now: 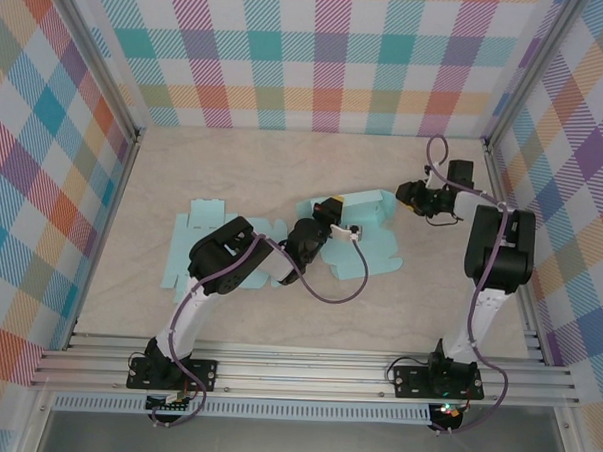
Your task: Fold the paper box
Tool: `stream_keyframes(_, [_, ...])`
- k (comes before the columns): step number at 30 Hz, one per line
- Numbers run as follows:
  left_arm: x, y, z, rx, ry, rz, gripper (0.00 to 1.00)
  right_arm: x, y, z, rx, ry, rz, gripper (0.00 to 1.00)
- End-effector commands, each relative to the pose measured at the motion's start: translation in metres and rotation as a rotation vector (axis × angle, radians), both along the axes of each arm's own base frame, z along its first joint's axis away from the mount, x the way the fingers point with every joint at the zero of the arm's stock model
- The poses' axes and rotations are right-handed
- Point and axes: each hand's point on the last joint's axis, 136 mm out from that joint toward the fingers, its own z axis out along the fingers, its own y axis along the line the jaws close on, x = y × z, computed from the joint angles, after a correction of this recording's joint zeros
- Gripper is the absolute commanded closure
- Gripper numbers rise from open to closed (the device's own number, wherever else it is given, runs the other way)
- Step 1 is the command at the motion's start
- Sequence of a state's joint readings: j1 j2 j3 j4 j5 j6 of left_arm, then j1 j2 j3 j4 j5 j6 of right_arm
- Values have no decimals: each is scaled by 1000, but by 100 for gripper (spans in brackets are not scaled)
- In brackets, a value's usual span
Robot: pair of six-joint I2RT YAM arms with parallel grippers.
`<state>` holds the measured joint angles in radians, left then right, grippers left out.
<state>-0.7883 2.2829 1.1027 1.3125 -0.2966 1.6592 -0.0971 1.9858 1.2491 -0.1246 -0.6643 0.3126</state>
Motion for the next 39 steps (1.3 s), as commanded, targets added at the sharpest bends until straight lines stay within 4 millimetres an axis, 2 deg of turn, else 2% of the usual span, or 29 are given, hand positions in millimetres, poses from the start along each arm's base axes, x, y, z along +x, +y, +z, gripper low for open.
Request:
stream_keyframes(1, [4,4,-6,13,-1,0,100,-9,14,21,26,-90,70,61])
stream_keyframes(15, [3,8,-17,24,29,2,100,-39,41,20,-17,-93,106,58])
stream_keyframes(28, [-2,11,-18,7,113,-23,100,-45,52,6,-20,-88,88,58])
stream_keyframes(39, [-3,12,-20,-8,198,-39,100,-48,57,11,-5,-146,84,55])
